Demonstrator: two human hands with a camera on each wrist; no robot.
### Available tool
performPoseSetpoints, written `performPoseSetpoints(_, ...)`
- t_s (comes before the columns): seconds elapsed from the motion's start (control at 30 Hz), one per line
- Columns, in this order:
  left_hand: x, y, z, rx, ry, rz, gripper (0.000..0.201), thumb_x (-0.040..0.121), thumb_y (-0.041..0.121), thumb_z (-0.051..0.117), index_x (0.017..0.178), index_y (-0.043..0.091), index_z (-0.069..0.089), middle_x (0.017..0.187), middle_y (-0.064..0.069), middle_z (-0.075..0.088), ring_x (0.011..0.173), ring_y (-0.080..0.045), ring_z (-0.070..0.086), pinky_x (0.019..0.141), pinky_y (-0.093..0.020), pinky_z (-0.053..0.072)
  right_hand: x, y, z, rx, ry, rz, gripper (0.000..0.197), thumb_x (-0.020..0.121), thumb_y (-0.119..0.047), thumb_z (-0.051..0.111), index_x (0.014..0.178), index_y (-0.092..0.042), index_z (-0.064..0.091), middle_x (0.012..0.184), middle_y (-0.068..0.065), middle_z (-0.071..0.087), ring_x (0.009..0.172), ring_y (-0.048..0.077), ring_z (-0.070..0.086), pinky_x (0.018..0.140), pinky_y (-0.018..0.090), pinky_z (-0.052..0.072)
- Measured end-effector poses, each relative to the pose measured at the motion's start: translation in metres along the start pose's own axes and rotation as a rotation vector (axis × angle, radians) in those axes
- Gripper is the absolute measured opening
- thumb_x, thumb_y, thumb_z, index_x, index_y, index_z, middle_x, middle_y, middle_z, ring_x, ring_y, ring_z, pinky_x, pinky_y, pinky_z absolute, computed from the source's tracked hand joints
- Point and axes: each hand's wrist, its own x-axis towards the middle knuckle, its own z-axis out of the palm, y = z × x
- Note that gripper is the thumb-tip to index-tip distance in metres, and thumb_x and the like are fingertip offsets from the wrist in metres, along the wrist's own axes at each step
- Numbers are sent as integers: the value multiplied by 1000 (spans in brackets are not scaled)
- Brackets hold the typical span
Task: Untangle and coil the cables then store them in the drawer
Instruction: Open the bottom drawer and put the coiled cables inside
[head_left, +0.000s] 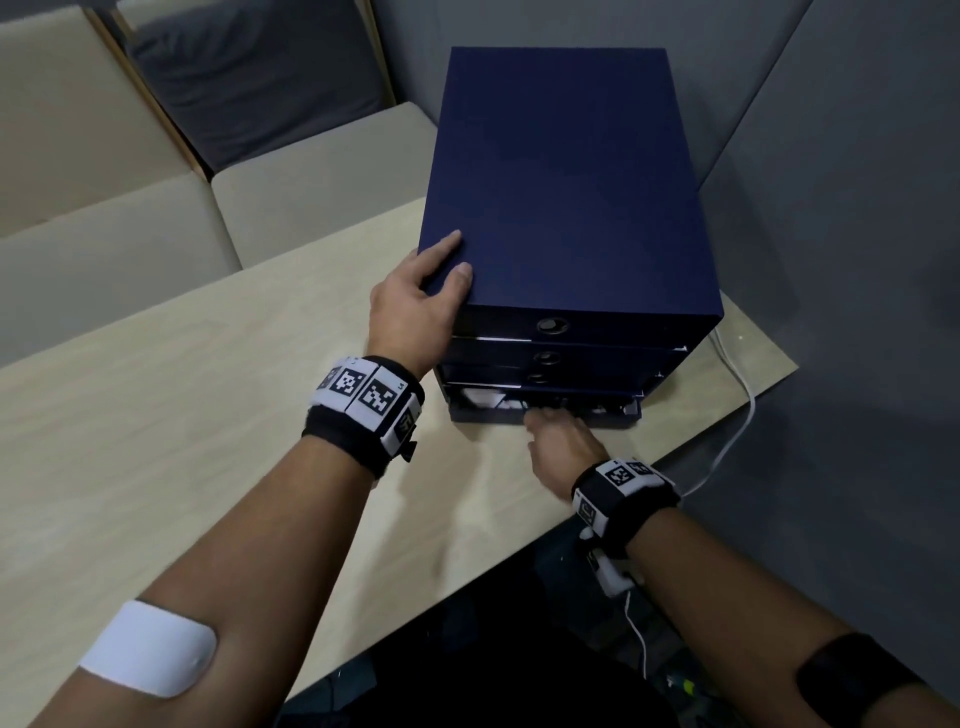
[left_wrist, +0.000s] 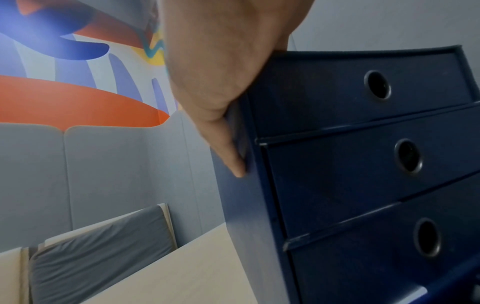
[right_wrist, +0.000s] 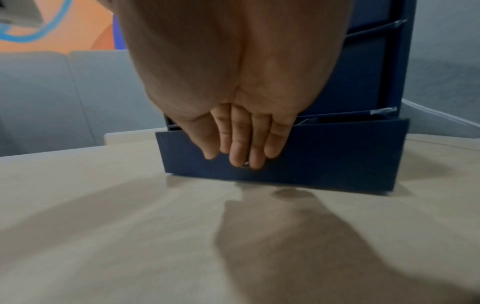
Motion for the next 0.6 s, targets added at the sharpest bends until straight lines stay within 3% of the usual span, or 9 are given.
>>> performPoseSetpoints(0.07, 0, 0, -1, -2, 1, 8, 35, 91, 28, 63, 126, 30, 62, 114, 18, 61, 103, 12, 56, 98, -9, 40, 12, -1, -12, 3, -29, 13, 42, 96, -14, 50, 137, -12, 43, 138, 9, 46, 125, 31, 41, 102, 39, 35)
performPoseSetpoints(0.1, 0, 0, -1, -5, 1, 7, 35, 91, 27, 63, 126, 30, 62, 112, 19, 61, 102, 12, 56, 97, -9, 41, 16, -2, -20, -14, -61, 6, 42, 98, -20, 50, 138, -12, 42, 141, 9, 43, 128, 31, 39, 105, 40, 33)
performPoseSetpoints(0.17, 1, -1, 0, -23, 9, 2, 35, 91, 27, 63, 126, 30, 63, 113, 18, 61, 106, 5, 58, 99, -14, 43, 18, -1, -28, -68, -82, -7, 40, 99, -28, 48, 135, -12, 46, 139, 9, 45, 127, 31, 41, 104, 39, 33)
performPoseSetpoints(0.27, 0, -4, 3, -38, 23, 10, 35, 90, 30, 63, 124, 32, 63, 120, 12, 62, 112, 0, 58, 103, -23, 44, 11, 5, -25, -35, 15, 15, 39, 99, -30, 48, 135, -13, 49, 137, 8, 46, 125, 29, 44, 101, 36, 36)
performPoseSetpoints(0.47, 1, -6, 4, -51, 26, 17, 35, 89, 31, 62, 124, 33, 63, 116, 17, 62, 111, 1, 58, 102, -22, 44, 11, 14, -3, -42, 54, 14, 52, 98, -32, 48, 145, -12, 35, 146, 9, 38, 131, 28, 38, 105, 39, 31)
performPoseSetpoints(0.6, 0, -5, 5, -44, 37, 19, 36, 88, 32, 62, 124, 32, 64, 116, 17, 63, 112, 0, 58, 103, -23, 44, 7, 15, -4, -39, -14, 18, 65, 97, -39, 52, 151, -14, 25, 151, 7, 32, 135, 28, 33, 108, 40, 30)
